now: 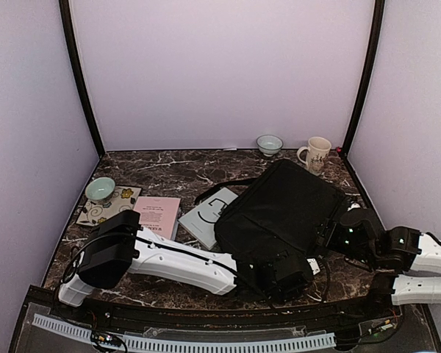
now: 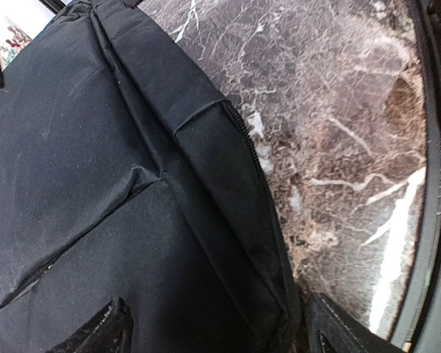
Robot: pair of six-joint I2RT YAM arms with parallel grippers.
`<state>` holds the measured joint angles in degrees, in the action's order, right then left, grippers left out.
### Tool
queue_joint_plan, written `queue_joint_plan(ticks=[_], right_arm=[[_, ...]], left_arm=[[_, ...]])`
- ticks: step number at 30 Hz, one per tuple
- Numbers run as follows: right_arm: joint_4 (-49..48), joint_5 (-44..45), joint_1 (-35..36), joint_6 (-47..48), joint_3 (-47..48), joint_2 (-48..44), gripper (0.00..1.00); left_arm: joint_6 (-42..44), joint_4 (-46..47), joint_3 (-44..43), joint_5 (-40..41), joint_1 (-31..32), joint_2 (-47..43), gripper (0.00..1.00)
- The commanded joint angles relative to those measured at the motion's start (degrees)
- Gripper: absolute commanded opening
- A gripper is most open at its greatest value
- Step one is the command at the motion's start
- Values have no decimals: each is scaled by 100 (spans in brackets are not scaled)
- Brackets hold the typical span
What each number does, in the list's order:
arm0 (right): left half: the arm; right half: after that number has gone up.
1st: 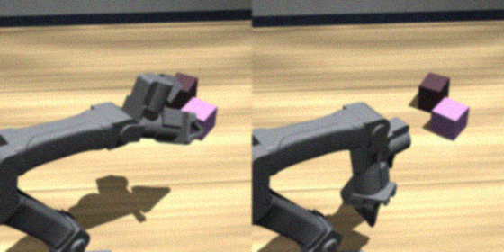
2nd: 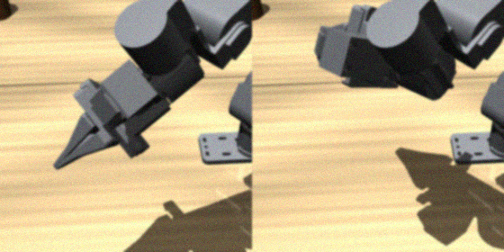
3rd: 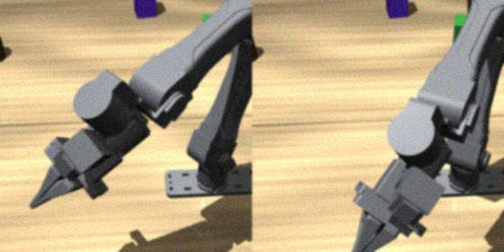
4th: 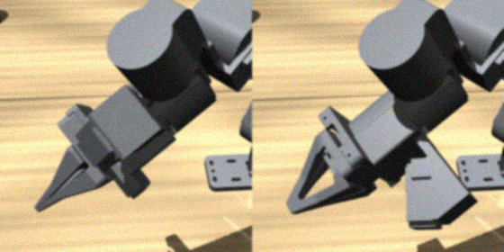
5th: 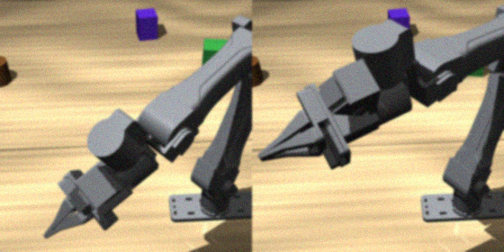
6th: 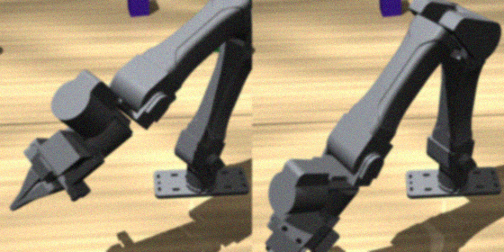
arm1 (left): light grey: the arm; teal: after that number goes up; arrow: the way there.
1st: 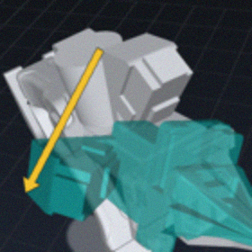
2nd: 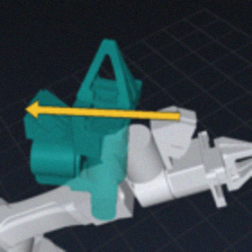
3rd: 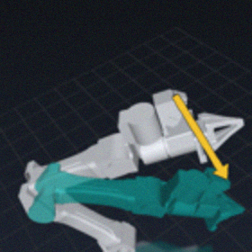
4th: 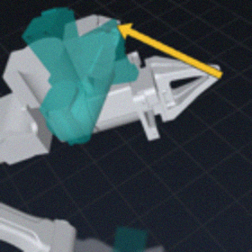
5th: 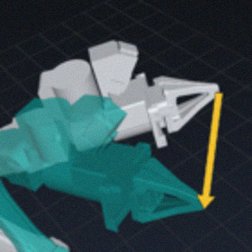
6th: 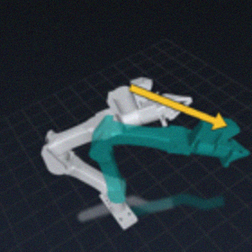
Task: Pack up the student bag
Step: Pick up the student bag from the center of the board.
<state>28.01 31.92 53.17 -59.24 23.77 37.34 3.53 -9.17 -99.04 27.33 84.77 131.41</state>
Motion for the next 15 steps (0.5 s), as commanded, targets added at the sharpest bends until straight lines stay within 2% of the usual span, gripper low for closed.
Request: queue_joint_plan(ticks=[1, 9, 15], right_arm=[[-198, 20, 36, 45, -104, -101, 81], [-350, -59, 36, 101, -165, 18, 81], [-436, -118, 38, 158, -172, 147, 81]], left_arm=[[161, -137, -154, 490, 31, 83, 81], [251, -182, -284, 872, 42, 122, 69], [260, -483, -605, 726, 96, 82, 69]])
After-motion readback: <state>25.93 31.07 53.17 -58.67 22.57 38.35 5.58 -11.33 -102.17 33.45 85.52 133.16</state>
